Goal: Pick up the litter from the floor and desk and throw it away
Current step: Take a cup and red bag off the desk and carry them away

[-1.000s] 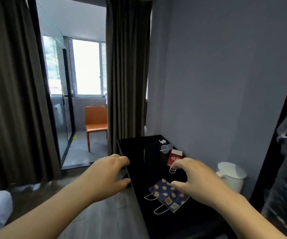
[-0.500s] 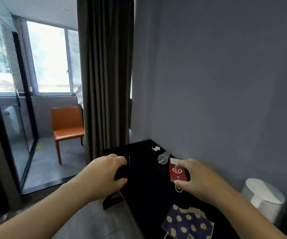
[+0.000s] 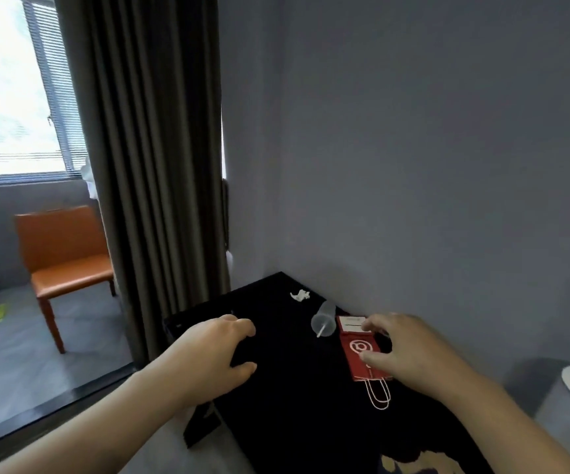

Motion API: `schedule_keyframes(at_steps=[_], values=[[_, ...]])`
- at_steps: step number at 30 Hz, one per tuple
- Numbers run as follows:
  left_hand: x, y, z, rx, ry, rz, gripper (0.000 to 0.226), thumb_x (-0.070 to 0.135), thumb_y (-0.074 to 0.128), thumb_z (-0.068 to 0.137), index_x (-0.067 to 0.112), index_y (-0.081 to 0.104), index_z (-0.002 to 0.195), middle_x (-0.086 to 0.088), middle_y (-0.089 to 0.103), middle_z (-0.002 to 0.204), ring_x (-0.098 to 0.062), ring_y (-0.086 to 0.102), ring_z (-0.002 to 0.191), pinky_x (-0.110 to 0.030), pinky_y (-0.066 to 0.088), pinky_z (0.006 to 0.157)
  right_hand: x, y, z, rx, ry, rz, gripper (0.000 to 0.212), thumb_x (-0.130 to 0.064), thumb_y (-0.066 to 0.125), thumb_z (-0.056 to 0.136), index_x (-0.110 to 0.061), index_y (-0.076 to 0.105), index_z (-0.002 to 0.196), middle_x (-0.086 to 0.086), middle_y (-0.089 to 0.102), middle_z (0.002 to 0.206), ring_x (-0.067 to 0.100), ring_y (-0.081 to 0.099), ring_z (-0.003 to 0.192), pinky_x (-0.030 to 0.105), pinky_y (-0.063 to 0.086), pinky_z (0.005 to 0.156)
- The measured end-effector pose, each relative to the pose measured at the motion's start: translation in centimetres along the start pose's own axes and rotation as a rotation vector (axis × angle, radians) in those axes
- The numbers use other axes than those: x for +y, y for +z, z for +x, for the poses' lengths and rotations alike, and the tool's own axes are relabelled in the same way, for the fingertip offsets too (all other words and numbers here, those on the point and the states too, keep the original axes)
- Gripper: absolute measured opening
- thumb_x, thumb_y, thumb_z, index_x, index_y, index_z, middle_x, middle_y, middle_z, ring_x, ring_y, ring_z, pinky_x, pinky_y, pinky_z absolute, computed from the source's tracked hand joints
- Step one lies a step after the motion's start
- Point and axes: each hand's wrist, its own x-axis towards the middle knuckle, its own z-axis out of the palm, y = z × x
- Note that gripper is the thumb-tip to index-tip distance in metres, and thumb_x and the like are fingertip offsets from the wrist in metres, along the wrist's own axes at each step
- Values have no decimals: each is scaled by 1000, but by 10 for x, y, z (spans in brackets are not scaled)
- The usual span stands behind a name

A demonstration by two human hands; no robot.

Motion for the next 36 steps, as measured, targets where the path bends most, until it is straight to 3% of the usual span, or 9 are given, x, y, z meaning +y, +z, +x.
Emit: schedule_keyframes(at_steps=[6,12,22,27,32,36], values=[[-72,0,96,-47,28,69,51,50,57,83,31,48,130,13,54,120,-6,56,107,-22,45,92,2,14,100,17,85,20,34,-43,67,78,-33,60,110,-12,60,108,8,55,94,26,46,77],[-111,33,183,-147,115,-15,49,50,59,83,31,49,127,13,54,116,-5,55,105,-23,46,93,16,41,153,-45,205,31,44,-44,68,80,-31,58,121,-12,58,120,7,55,107,24,45,86],[-174,94,362,-258,367,-108,49,47,59,85,24,50,128,5,55,119,-10,55,106,-25,45,93,23,82,243,-98,518,-30,43,-39,64,84,-29,57,125,-8,60,125,9,56,112,25,45,91],[-217,127,444,-325,421,-175,44,44,62,86,23,52,124,5,55,115,-8,53,100,-17,41,85,6,95,291,-110,661,16,38,-36,66,84,-32,59,121,-13,61,120,2,57,101,16,44,84],[-241,179,501,-503,418,-139,53,42,63,86,22,47,132,1,51,122,-11,51,105,-23,45,91,4,114,324,-152,812,11,28,-37,65,84,-28,63,110,-8,65,111,6,60,97,23,48,85],[-246,227,518,-600,418,-134,52,43,62,86,23,46,131,0,51,125,-11,51,109,-26,45,94,15,130,345,-208,910,27,44,-38,64,88,-24,55,129,-4,58,127,10,58,111,22,47,94]])
